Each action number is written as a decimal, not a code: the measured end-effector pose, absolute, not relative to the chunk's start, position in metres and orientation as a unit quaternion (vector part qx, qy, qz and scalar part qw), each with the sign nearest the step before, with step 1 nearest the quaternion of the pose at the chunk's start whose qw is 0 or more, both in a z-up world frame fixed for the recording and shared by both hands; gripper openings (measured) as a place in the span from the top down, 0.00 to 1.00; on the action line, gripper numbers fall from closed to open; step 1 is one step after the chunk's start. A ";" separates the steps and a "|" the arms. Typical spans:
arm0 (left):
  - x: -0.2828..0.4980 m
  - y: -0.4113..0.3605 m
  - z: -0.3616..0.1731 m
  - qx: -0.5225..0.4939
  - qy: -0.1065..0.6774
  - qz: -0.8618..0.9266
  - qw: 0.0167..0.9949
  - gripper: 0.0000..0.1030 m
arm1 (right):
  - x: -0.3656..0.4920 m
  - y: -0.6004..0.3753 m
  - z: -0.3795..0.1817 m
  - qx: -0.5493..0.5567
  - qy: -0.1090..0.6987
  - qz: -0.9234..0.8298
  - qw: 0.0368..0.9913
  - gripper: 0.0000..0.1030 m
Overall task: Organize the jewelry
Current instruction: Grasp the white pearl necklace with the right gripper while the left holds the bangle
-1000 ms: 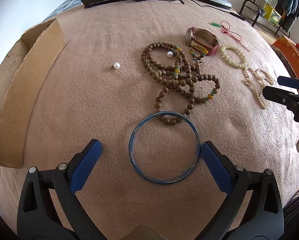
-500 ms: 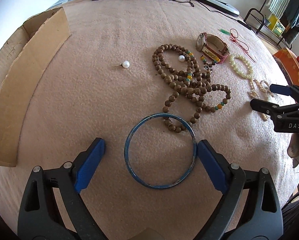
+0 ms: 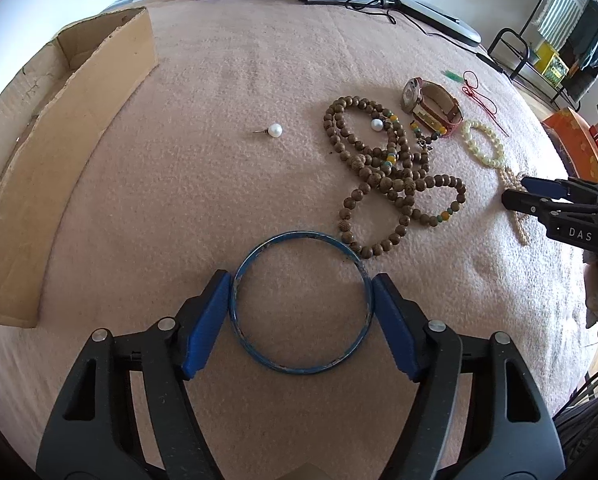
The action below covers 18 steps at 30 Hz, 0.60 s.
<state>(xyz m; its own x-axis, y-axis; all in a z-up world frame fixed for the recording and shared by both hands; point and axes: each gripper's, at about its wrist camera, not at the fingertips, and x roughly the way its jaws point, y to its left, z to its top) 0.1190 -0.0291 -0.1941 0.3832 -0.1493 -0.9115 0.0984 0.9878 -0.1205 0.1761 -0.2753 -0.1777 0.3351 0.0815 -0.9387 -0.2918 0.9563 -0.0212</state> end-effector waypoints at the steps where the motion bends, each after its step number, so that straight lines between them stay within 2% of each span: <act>1: 0.118 -0.029 -0.194 -0.022 0.550 -0.076 0.832 0.29 | 0.176 -0.275 -0.177 -0.093 0.565 0.116 0.811 0.56; 2: 0.117 -0.029 -0.194 -0.021 0.549 -0.077 0.832 0.29 | 0.176 -0.274 -0.177 -0.094 0.565 0.116 0.812 0.60; 4: 0.117 -0.029 -0.194 -0.020 0.549 -0.079 0.832 0.29 | 0.172 -0.272 -0.175 -0.095 0.564 0.118 0.812 0.75; 8: 0.115 -0.026 -0.192 -0.029 0.549 -0.079 0.831 0.29 | 0.171 -0.277 -0.173 -0.083 0.564 0.117 0.813 0.93; 18: 0.109 -0.016 -0.178 -0.038 0.533 -0.072 0.842 0.29 | 0.164 -0.292 -0.148 -0.039 0.539 0.116 0.834 0.95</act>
